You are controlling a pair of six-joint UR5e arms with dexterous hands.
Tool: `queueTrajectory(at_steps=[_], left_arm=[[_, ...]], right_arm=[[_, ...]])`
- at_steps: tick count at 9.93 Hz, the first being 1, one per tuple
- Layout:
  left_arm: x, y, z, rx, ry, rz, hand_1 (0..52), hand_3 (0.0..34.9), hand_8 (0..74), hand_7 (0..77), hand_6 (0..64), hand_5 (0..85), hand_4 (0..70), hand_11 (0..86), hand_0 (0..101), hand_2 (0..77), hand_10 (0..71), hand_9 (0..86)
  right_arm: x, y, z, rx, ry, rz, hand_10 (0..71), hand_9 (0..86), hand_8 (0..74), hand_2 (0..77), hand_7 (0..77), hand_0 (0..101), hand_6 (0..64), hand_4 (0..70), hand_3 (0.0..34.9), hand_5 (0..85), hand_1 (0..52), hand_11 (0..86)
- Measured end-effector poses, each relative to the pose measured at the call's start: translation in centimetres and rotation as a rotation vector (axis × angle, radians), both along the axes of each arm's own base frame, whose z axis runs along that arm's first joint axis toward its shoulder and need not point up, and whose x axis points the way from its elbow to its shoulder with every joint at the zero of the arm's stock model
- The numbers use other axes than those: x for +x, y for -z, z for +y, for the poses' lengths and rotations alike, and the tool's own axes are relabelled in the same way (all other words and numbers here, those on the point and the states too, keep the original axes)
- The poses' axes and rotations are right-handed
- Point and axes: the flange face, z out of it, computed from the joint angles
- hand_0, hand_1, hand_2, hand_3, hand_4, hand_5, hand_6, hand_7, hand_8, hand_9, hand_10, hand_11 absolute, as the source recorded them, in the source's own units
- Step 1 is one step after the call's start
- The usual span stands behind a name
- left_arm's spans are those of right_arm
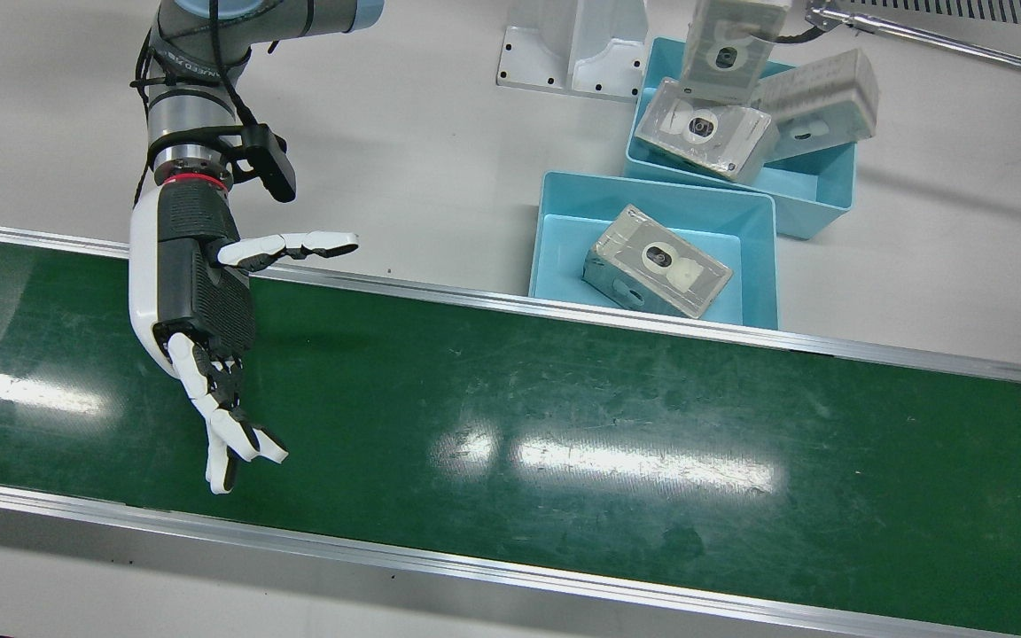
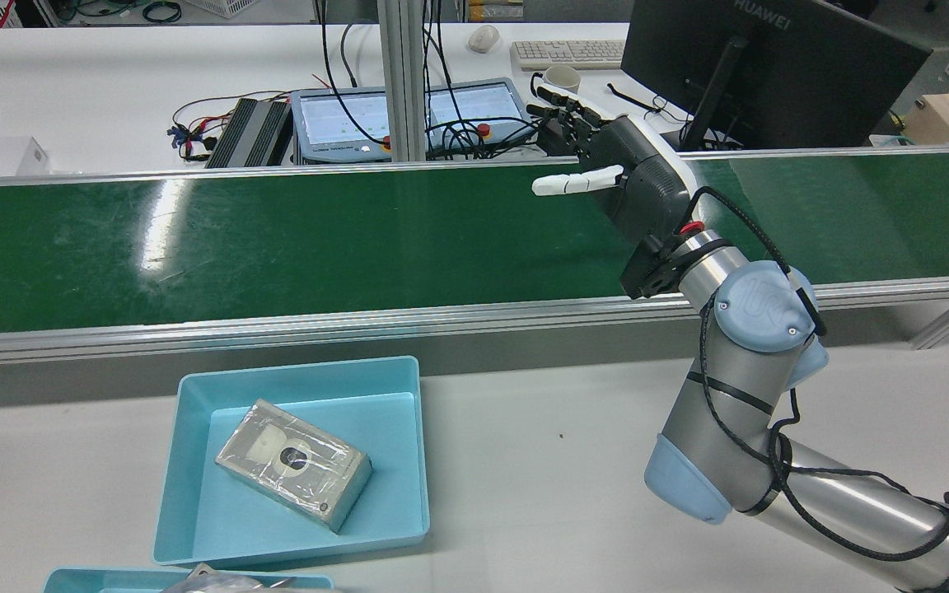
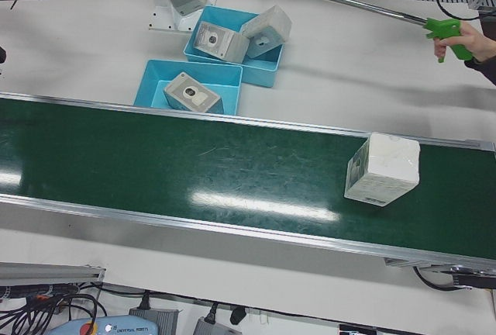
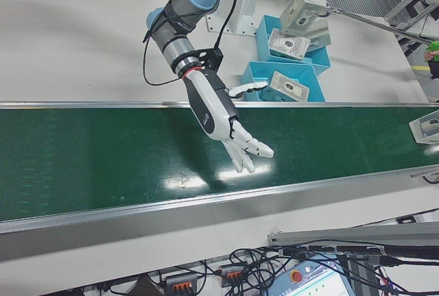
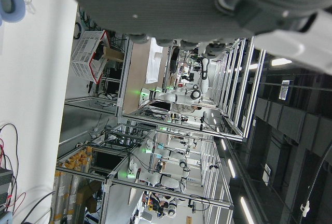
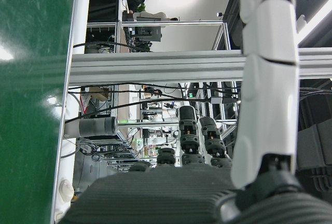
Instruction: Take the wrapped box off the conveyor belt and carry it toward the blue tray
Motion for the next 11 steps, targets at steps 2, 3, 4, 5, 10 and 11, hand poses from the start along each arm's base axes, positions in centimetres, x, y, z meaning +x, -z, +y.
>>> queueTrajectory(at_steps=[2,3,4,5,10,11], left_arm=[[0.0,0.0,0.0,0.0,0.0,0.0,0.0,0.0,0.5,0.5,0.5,0.5,0.0,0.5,0,1.1,0.5,0.5],[0.0,0.0,0.0,0.0,0.0,0.0,0.0,0.0,0.5,0.5,0.5,1.1,0.0,0.5,0,0.5,0.5,0.5],[0.0,0.0,0.0,0.0,0.0,0.0,0.0,0.0,0.5,0.5,0.5,1.1,0.0,0.5,0,1.1,0.5,0.5],[0.0,0.0,0.0,0.0,0.0,0.0,0.0,0.0,0.5,0.5,0.5,1.1,0.0,0.5,0,1.1,0.5,0.5],[0.0,0.0,0.0,0.0,0.0,0.0,0.0,0.0,0.5,0.5,0.5,0.5,0.0,0.5,0,1.1,0.5,0.5],[0.0,0.0,0.0,0.0,0.0,0.0,0.0,0.0,0.5,0.5,0.5,1.1,0.0,0.5,0,1.1,0.5,0.5]], right_arm=[[-0.29,-0.65,-0.27,-0.009,0.002,0.005,0.0,3.3,3.3,8.2,17.5,48,8.2,12.5,0.2,9.8,13.6,1.1],[-0.41,-0.9,-0.36,-0.013,0.003,0.007,0.0,2.2,1.1,8.7,14.7,48,6.5,9.8,0.1,8.7,14.2,1.1],[-0.49,-0.94,-0.41,-0.014,0.004,0.007,0.0,2.2,1.1,8.7,14.7,48,6.5,9.8,0.1,8.7,14.2,1.1],[-0.52,-0.92,-0.44,-0.014,0.004,0.007,0.0,2.2,1.1,9.3,14.7,48,6.5,10.9,0.0,9.3,14.2,1.1],[-0.61,-0.83,-0.46,-0.013,0.006,0.005,0.0,2.2,3.3,9.3,16.4,48,6.5,10.9,0.1,10.4,14.2,1.1],[-0.62,-0.86,-0.47,-0.013,0.005,0.006,0.0,2.2,3.3,9.3,16.4,48,6.5,10.9,0.1,10.4,14.2,1.1]])
